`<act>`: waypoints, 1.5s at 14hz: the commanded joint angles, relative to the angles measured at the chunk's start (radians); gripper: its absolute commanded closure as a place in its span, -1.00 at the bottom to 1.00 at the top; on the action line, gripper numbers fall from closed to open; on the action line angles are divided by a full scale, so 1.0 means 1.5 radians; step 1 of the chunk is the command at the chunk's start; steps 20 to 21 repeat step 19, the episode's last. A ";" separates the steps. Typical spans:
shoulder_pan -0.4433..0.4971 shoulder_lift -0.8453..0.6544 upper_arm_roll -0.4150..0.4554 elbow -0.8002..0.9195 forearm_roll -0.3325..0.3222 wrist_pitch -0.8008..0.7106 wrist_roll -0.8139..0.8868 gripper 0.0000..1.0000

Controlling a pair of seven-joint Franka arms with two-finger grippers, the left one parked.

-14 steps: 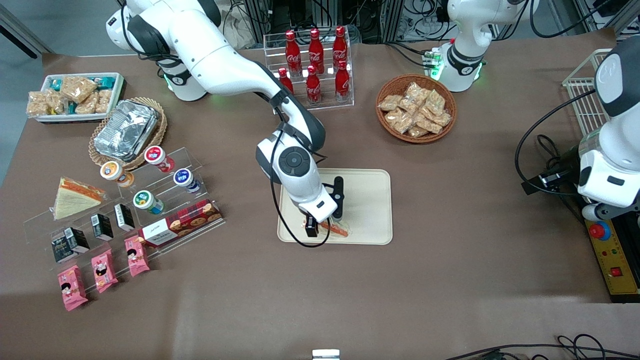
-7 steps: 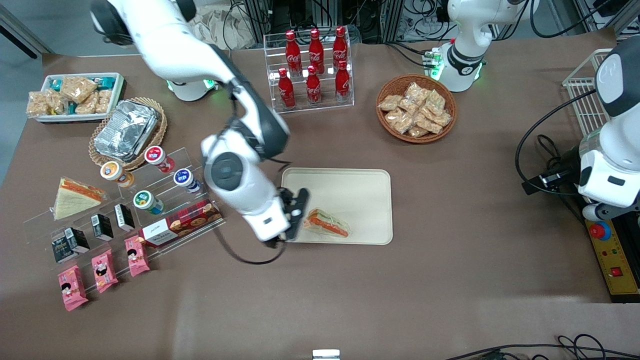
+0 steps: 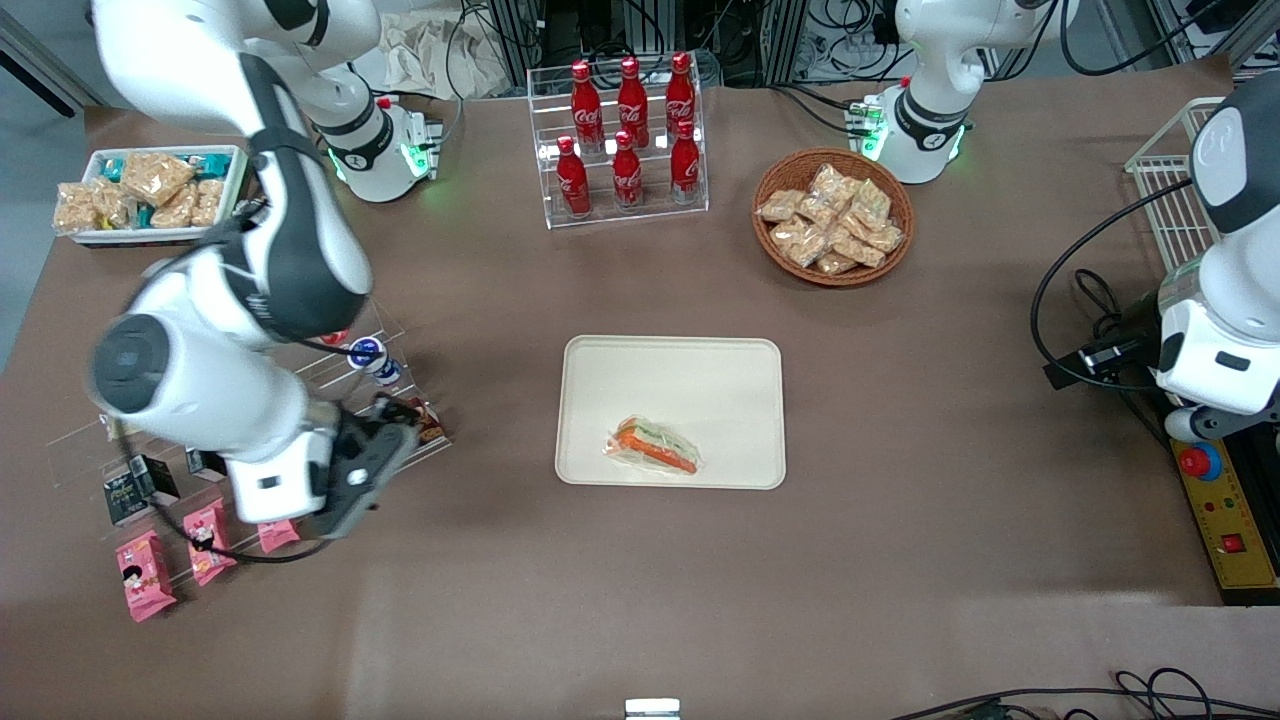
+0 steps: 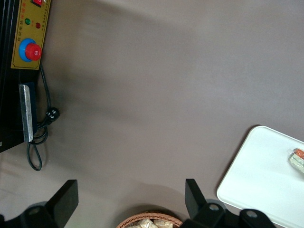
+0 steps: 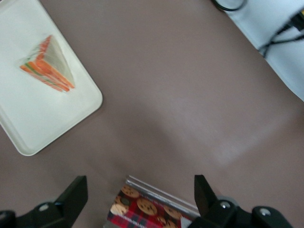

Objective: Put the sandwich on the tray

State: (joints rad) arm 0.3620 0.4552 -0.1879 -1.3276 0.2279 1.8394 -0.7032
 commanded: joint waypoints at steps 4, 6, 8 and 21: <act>0.002 -0.073 -0.146 -0.019 0.017 -0.135 0.109 -1.00; 0.001 -0.074 -0.191 -0.019 0.023 -0.169 0.110 -1.00; -0.003 -0.075 -0.204 -0.019 0.028 -0.171 0.118 -1.00; 0.011 -0.094 -0.228 -0.020 0.021 -0.219 0.344 -1.00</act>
